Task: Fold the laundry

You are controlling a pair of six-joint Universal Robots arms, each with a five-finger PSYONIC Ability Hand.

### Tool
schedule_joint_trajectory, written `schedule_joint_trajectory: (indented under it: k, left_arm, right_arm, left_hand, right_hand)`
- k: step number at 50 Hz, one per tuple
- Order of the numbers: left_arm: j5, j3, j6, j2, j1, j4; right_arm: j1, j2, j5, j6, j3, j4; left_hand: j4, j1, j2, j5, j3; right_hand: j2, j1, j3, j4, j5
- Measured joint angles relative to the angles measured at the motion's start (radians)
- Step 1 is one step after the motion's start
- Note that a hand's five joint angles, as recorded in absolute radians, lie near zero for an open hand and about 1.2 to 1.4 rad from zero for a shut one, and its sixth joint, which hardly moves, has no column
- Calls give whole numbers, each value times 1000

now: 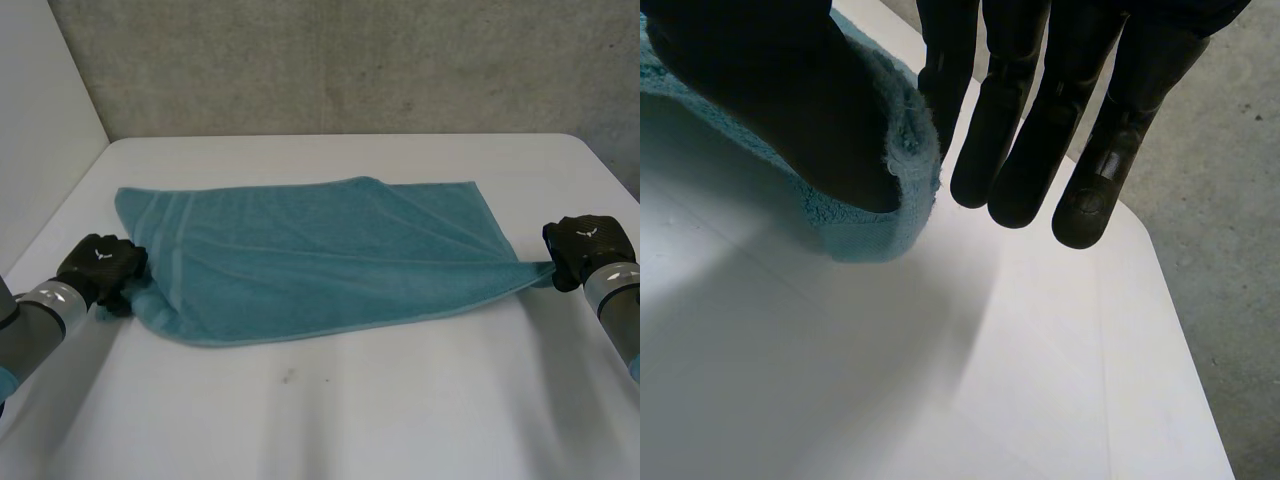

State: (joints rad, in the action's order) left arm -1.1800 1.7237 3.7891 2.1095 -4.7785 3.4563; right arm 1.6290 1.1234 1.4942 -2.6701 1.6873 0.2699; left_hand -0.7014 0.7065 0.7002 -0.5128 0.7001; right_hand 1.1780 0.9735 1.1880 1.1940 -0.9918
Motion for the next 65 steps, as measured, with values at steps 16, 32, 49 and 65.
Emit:
schedule_joint_trajectory:
  k: [16, 32, 49, 65]
  left_arm:
    - [-10, 8, -21, -42, 10, -4]
    - [-141, 230, -1, -425, -31, -132]
    - [-116, 275, 174, -535, -123, -433]
    - [-208, -191, 136, -64, 80, -140]
  right_arm:
    - [-1, 0, 0, 1, 0, -1]
    - [0, 142, -2, 271, -8, -337]
    - [-19, 237, 7, 581, 27, -569]
    - [71, -138, 81, 317, -412, -338]
  left_hand:
    - [-489, 410, 485, -449, 487]
    - [-493, 410, 495, -449, 492]
    - [-493, 410, 496, -448, 492]
    - [-494, 410, 497, -448, 493]
  right_hand:
    - [0, 0, 0, 0, 0]
    - [0, 0, 0, 0, 0]
    - [0, 0, 0, 0, 0]
    - [5, 0, 1, 0, 0]
